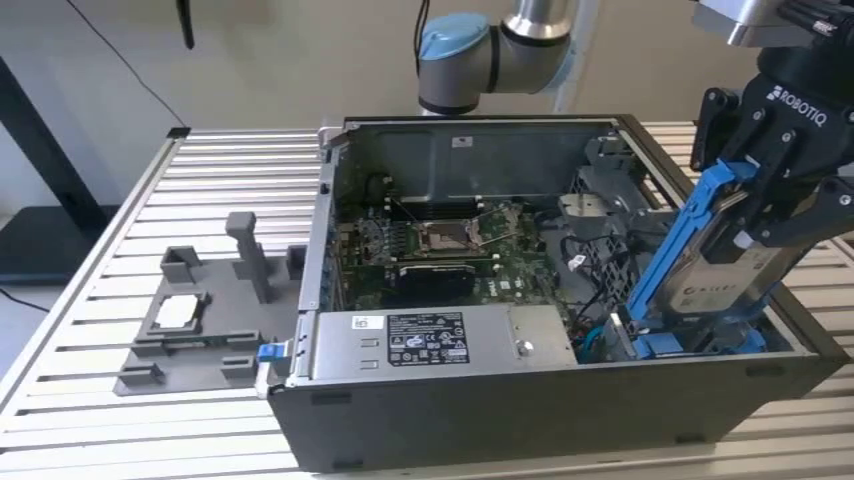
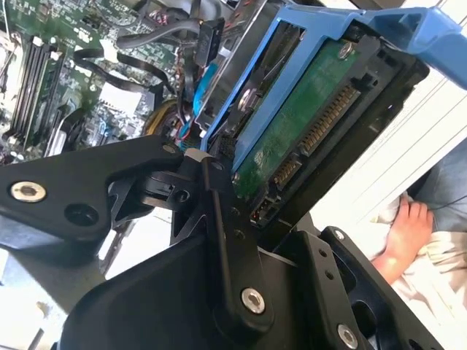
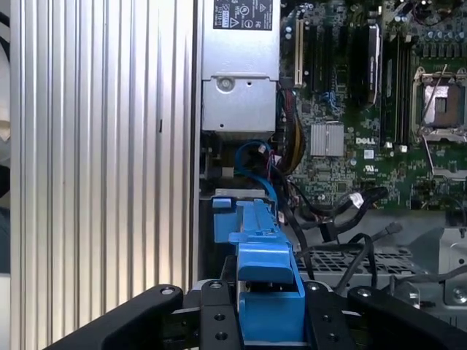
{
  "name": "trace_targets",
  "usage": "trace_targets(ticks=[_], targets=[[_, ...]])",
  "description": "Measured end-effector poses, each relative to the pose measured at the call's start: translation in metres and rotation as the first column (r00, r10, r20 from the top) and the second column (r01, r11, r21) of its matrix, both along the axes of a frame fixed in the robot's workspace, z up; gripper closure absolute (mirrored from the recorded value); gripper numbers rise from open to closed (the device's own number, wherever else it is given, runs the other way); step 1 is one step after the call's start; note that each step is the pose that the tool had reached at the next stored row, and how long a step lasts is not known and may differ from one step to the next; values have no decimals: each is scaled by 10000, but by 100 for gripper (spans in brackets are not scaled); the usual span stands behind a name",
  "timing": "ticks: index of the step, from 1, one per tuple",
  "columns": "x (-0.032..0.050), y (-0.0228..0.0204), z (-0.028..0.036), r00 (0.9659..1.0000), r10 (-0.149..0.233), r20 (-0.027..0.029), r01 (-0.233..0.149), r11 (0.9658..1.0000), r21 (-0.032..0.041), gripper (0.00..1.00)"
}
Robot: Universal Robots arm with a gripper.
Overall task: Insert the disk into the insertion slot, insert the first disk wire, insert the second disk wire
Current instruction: 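Insert the disk into the insertion slot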
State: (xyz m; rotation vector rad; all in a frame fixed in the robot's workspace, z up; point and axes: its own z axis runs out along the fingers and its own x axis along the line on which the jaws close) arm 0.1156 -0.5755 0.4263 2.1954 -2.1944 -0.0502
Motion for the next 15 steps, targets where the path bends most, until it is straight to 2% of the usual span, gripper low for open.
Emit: trace_targets(ticks=[7,12,15], targets=[[16,-4,-98,10000,1,-8,-1,10000,-1,67],[24,-1,-158,10000,-1,-53,1,10000,0,67],[25,6,-189,10000,-2,-61,2,10000,4,67]])
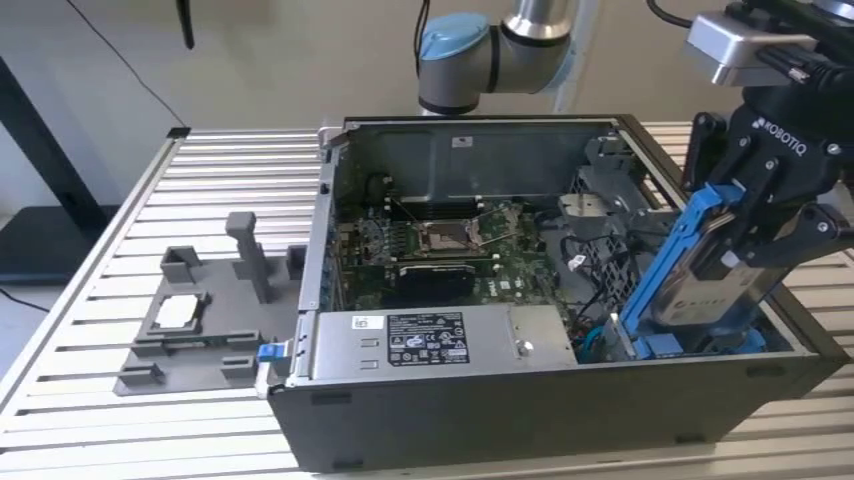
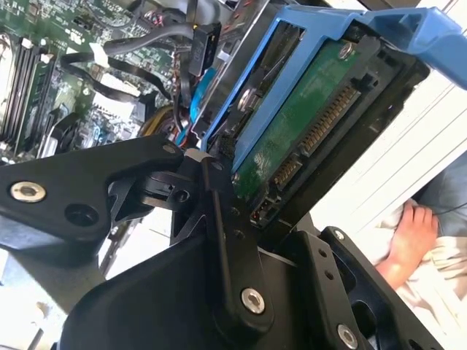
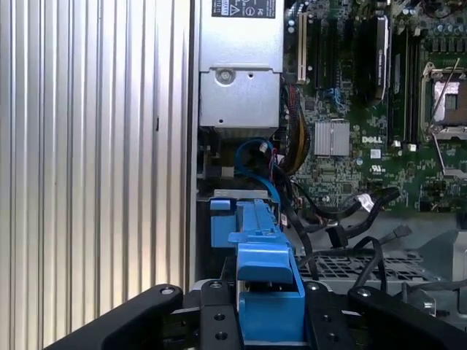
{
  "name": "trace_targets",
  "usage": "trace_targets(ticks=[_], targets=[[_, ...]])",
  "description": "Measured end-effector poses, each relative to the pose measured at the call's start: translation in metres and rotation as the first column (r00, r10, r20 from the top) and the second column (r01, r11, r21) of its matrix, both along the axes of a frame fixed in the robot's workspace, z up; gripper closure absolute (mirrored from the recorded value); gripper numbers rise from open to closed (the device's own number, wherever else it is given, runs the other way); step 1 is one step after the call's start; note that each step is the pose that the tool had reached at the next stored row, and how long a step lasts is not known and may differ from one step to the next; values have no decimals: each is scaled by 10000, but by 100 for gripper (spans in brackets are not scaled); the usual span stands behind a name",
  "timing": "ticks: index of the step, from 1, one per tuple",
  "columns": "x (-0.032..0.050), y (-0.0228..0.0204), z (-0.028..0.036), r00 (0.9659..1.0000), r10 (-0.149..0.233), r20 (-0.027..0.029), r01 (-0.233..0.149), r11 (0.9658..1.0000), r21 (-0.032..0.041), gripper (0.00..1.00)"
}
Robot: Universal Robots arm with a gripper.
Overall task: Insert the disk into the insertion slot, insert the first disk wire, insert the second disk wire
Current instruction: 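Insert the disk into the insertion slot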
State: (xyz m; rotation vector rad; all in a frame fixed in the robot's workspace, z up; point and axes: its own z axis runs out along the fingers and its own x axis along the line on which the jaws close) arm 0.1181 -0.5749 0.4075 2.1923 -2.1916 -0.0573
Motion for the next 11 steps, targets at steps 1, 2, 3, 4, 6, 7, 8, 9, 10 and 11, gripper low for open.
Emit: trace_targets(ticks=[1,2,3,4,6,7,8,9,10,11], targets=[[0,4,-9,10000,-1,-1,1,10000,1,67],[0,10,-15,10000,-1,-1,1,10000,2,67],[1,17,-23,10000,-1,-1,1,10000,4,67],[1,24,-32,10000,-2,-1,2,10000,7,67],[1,45,-47,10000,-2,-2,2,10000,16,67],[1,55,-55,10000,-3,-2,3,10000,21,67],[1,62,-64,10000,-3,-2,3,10000,24,67],[1,66,-73,10000,-3,-2,3,10000,27,67],[2,67,-89,10000,-3,-2,3,10000,33,67],[1,67,-108,10000,-4,-2,4,10000,33,67]])
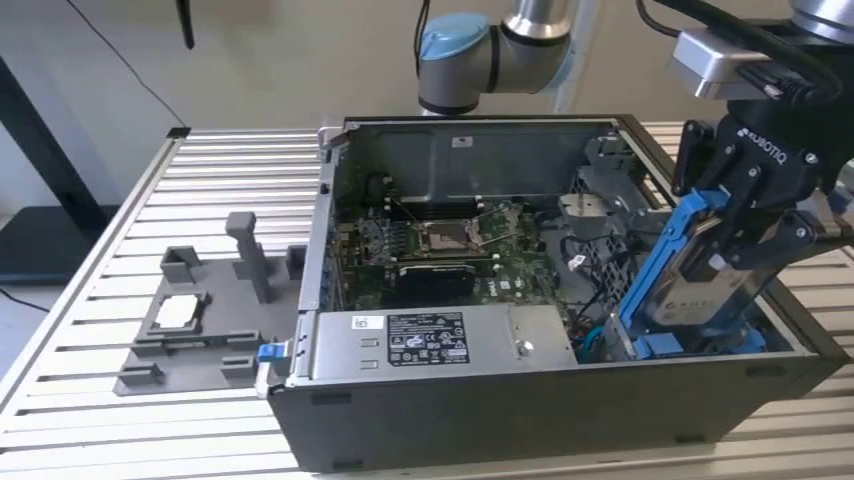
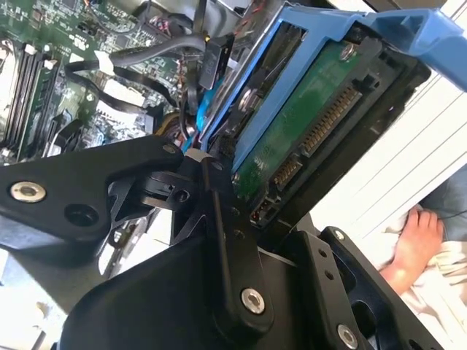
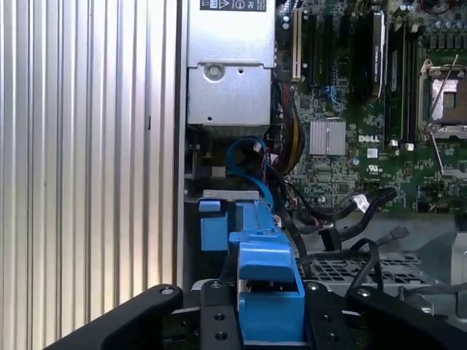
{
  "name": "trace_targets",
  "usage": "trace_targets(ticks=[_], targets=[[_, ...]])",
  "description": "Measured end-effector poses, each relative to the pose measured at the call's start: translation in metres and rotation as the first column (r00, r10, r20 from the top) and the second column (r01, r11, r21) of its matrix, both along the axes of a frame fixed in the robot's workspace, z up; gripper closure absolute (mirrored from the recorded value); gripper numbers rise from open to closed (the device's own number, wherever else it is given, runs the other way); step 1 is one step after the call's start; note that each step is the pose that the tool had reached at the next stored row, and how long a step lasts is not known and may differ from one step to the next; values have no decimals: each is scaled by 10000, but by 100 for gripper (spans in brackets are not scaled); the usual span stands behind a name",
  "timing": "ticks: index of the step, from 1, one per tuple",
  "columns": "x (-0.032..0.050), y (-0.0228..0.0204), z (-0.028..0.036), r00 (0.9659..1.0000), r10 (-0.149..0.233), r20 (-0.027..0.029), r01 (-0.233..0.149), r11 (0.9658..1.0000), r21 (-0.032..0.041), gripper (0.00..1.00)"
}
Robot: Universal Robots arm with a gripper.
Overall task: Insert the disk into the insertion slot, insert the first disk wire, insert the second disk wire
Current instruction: 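Insert the disk into the insertion slot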
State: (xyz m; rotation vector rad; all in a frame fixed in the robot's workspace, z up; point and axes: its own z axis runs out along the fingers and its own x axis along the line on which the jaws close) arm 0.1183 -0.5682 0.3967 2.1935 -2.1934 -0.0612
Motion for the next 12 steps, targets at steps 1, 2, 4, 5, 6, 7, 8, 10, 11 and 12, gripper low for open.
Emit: trace_targets(ticks=[1,2,4,5,6,7,8,10,11,12], targets=[[0,0,-16,10000,0,-1,0,10000,-3,67],[0,1,-35,10000,-1,-2,1,10000,-2,67],[0,1,-70,10000,-1,-7,1,10000,-3,67],[0,1,-89,10000,-3,-14,3,10000,0,67],[0,1,-106,10000,-5,-26,5,10000,-1,67],[0,4,-117,10000,-5,-41,5,10000,-7,67],[0,5,-120,10000,-5,-46,5,10000,-12,67],[0,4,-120,10000,-6,-47,5,10000,-15,67],[0,4,-121,10000,-6,-47,6,10000,-15,67],[0,4,-123,10000,-6,-47,6,10000,-13,67]])
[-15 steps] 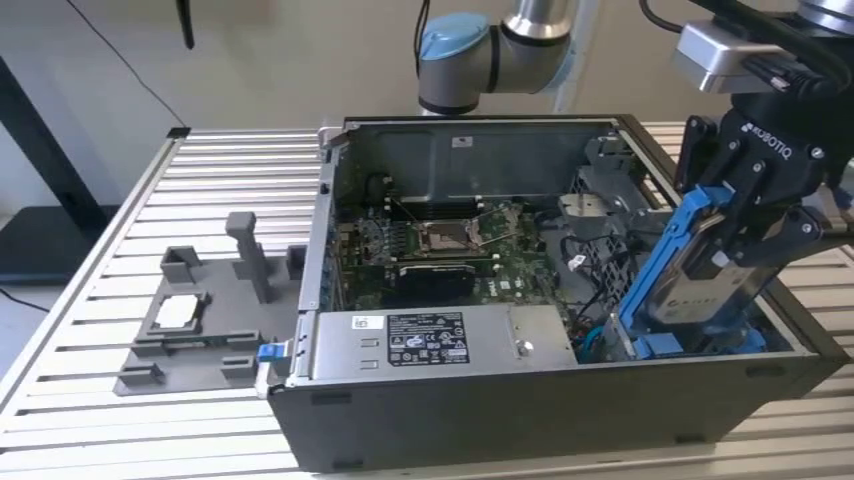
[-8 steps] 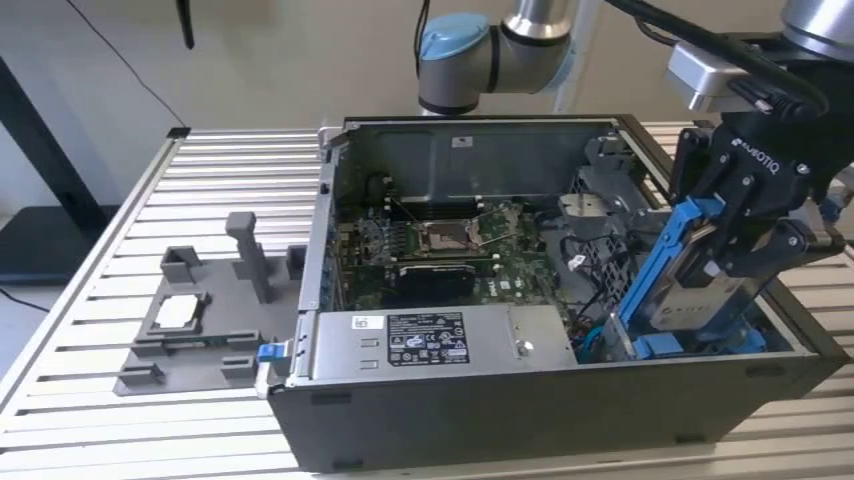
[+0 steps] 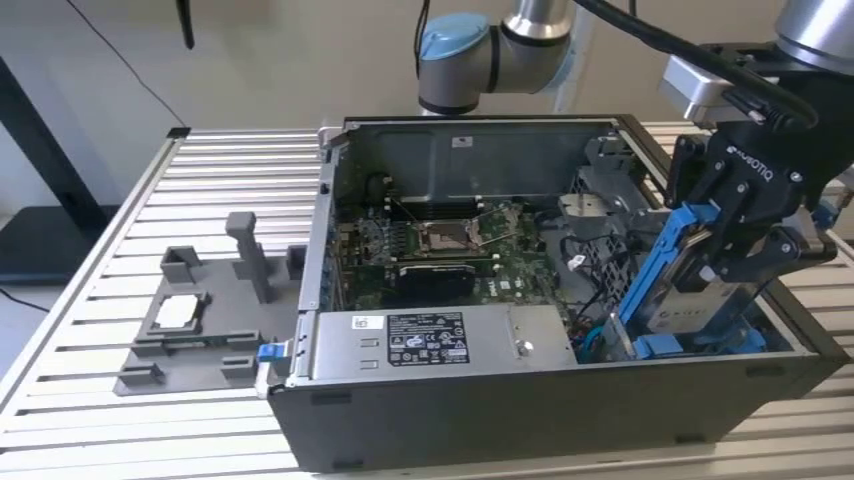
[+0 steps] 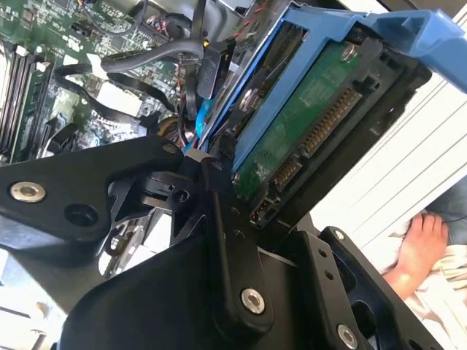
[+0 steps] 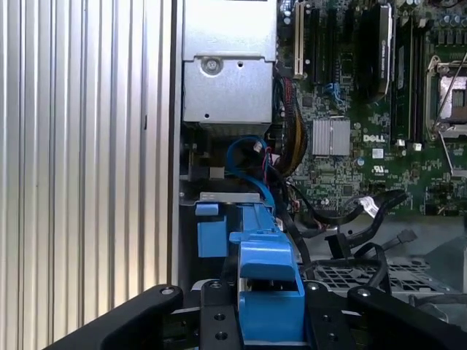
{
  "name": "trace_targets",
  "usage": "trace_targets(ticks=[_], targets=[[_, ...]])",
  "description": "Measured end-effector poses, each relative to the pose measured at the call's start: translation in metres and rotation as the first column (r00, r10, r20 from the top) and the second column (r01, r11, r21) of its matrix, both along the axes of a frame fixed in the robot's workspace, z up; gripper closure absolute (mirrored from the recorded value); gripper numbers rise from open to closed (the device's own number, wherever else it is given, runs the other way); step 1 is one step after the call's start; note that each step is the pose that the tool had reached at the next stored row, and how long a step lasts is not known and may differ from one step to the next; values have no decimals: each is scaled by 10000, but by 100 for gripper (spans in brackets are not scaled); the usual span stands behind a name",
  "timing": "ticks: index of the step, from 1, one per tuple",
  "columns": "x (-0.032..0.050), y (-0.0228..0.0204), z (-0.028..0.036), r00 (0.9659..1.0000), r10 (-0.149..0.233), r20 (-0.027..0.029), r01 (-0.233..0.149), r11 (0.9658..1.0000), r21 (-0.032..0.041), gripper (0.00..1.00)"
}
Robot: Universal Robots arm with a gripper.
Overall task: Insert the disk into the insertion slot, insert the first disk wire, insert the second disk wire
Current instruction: 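Insert the disk into the insertion slot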
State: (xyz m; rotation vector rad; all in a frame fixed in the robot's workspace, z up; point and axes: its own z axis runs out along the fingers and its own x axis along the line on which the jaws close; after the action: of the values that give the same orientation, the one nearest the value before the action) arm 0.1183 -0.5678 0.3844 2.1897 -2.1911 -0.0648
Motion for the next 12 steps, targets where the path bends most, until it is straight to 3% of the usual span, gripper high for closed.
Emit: trace_targets(ticks=[4,6,8,9,12], targets=[[-2,0,-4,10000,-2,-5,2,10000,5,67],[-1,0,-4,10000,-2,0,2,10000,0,60],[-1,0,-6,10000,-1,-1,1,10000,1,60],[0,0,-6,10000,-1,0,1,10000,0,53],[0,0,-9,10000,0,0,0,10000,0,53]])
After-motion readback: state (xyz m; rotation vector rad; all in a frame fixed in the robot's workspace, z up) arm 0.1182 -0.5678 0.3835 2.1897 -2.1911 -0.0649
